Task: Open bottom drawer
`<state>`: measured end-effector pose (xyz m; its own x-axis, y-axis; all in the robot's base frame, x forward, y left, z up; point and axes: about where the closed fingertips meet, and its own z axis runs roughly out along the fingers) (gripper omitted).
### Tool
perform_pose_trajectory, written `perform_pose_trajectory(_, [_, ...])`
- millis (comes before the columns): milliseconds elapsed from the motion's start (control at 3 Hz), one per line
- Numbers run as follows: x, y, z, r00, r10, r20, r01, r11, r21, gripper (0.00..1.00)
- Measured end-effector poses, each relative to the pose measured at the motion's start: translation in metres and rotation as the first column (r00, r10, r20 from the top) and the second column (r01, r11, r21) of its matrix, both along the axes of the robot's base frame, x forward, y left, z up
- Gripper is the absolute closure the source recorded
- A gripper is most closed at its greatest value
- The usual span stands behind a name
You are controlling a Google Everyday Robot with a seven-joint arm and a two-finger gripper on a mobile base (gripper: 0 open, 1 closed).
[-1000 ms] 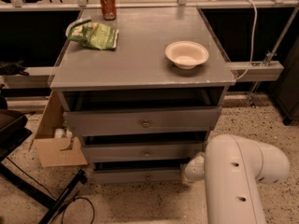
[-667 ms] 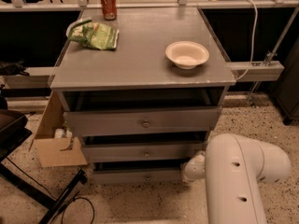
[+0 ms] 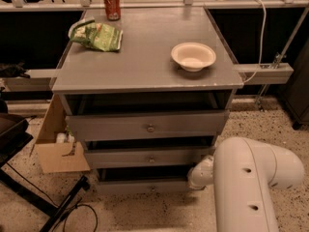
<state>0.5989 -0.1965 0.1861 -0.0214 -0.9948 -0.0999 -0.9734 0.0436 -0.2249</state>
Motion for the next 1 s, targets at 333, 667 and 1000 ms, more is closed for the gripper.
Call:
perform_pose_trajectory(333, [0.000,0.000,0.005,1.0000,0.000,0.000,0.000,1.000,0.000,1.00])
perform_pose_trajectory(667, [-0.006,-0.013,0.009,0.9996,-0.023,-0.015,0.023,1.000,-0.010,1.00])
perform_pose_trajectory(1000, [-0.022,-0.020,0.011,0.9983,-0.034,-0.047,0.033,0.999,-0.020,1.00])
